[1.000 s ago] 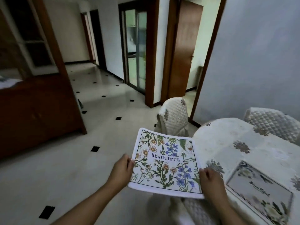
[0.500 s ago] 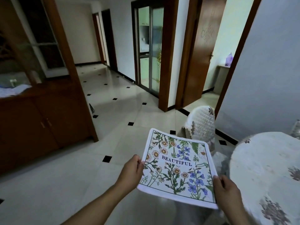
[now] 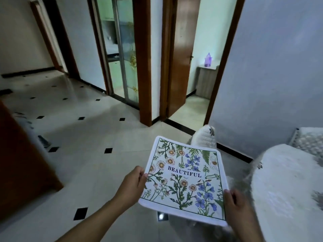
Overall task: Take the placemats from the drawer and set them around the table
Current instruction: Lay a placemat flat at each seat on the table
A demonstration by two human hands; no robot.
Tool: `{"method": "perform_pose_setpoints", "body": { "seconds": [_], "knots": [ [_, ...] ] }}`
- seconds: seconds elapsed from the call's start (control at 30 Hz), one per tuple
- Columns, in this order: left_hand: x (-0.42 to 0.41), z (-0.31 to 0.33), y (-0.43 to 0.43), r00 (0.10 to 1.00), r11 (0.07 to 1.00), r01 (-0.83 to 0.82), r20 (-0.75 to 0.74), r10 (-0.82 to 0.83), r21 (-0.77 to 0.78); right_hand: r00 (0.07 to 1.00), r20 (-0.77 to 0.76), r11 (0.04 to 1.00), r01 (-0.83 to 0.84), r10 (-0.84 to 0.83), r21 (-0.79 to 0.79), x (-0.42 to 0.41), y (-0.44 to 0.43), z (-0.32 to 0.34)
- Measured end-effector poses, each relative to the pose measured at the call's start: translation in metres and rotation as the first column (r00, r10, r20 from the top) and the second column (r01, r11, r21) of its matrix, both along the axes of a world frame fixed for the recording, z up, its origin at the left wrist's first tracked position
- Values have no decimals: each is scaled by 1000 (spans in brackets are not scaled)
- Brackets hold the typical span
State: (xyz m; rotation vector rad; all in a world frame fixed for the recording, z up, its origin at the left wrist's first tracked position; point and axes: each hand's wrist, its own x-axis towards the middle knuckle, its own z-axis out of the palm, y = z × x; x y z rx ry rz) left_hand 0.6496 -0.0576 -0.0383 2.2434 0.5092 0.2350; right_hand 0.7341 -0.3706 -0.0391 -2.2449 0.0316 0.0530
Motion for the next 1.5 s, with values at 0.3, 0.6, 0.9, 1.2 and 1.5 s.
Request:
{"method": "perform_pose_setpoints", "body": {
  "seconds": [0.3,0.6,0.9,1.2,1.5],
  "knots": [
    [233,-1,40,829,828,558,-4,-559,46,815,-88,807,580,-573,110,33,53,-18],
    [415,-21,-106,371,345,914,-97,-923,214,446,-131,443,895,-885,53,49,26,-42],
    [568,-79,-260,201,123,939,-226,-953,320,150,-244,124,985,-958,120,178,-46,-120],
    [684,-167,-394,44,-43,921,-213,-976,388,43,-162,46,999,-986,-12,288,-118,-189],
    [744,-232,-470,-162,-235,927,-254,-954,293,-211,-166,-152,938,-963,-312,351,-133,-221]
  ]
}}
